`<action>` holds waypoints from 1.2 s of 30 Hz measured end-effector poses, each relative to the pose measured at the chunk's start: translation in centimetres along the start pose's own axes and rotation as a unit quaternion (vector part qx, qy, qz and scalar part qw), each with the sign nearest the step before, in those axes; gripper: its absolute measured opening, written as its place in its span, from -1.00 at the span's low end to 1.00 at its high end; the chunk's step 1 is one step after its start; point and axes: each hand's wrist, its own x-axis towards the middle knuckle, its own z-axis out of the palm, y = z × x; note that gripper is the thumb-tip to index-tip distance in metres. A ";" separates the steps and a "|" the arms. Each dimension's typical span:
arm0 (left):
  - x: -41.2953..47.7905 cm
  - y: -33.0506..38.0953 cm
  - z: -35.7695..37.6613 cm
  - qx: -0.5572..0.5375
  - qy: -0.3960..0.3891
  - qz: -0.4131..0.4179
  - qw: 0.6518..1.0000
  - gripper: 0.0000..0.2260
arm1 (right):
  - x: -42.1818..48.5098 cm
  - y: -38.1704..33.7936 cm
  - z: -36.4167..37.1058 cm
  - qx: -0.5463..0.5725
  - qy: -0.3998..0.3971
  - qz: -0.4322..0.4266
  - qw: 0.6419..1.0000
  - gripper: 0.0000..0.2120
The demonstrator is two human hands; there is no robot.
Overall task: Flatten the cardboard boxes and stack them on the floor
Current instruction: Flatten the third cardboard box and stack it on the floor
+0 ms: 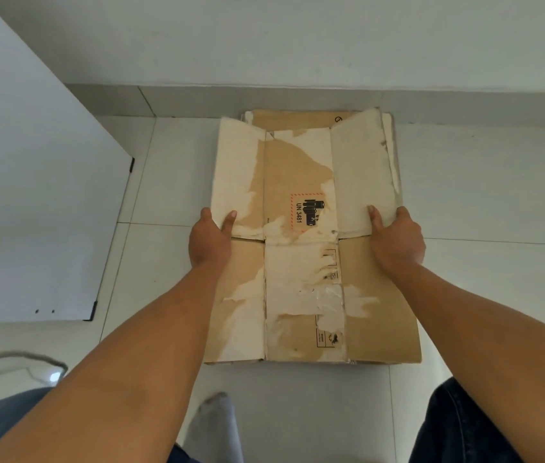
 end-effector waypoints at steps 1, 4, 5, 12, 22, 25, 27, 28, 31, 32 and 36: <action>0.3 0.0 0.2 0.001 0.001 0.003 1.000 -0.45 | 0.2 0.1 0.3 0.003 0.003 0.002 1.000 -0.42; 1.5 0.3 0.7 0.020 0.003 0.011 1.000 -0.44 | 1.2 0.6 1.0 0.013 0.007 0.010 1.000 -0.39; 1.9 0.6 1.0 0.034 0.003 0.012 0.999 -0.45 | 1.5 0.7 1.2 0.016 0.009 0.012 1.000 -0.38; 4.6 2.5 3.4 0.083 -0.022 -0.039 0.996 -0.47 | 4.6 0.7 1.9 0.013 0.029 0.008 0.999 -0.34; 6.7 2.8 5.5 0.112 -0.059 -0.087 0.988 -0.44 | 6.7 0.6 2.9 -0.011 0.030 0.012 0.999 -0.30; 6.8 2.6 6.0 0.117 -0.046 -0.083 0.989 -0.44 | 6.7 0.7 3.0 -0.017 0.035 0.009 0.999 -0.30; 6.7 2.6 6.1 0.116 -0.028 -0.072 0.990 -0.43 | 6.5 0.6 3.0 -0.023 0.040 0.012 0.999 -0.31; 6.6 2.6 6.0 0.111 -0.019 -0.065 0.992 -0.44 | 6.4 0.5 3.1 -0.028 0.043 0.013 0.999 -0.31; 6.2 2.7 6.0 0.086 0.004 -0.046 0.995 -0.45 | 6.0 0.6 3.2 -0.034 0.052 0.013 0.998 -0.34; 6.1 2.7 6.0 0.079 0.006 -0.043 0.996 -0.46 | 5.9 0.6 3.2 -0.034 0.054 0.013 0.998 -0.34; 6.0 2.7 6.0 0.065 0.015 -0.028 0.997 -0.46 | 5.7 0.6 3.3 -0.026 0.063 0.016 0.998 -0.39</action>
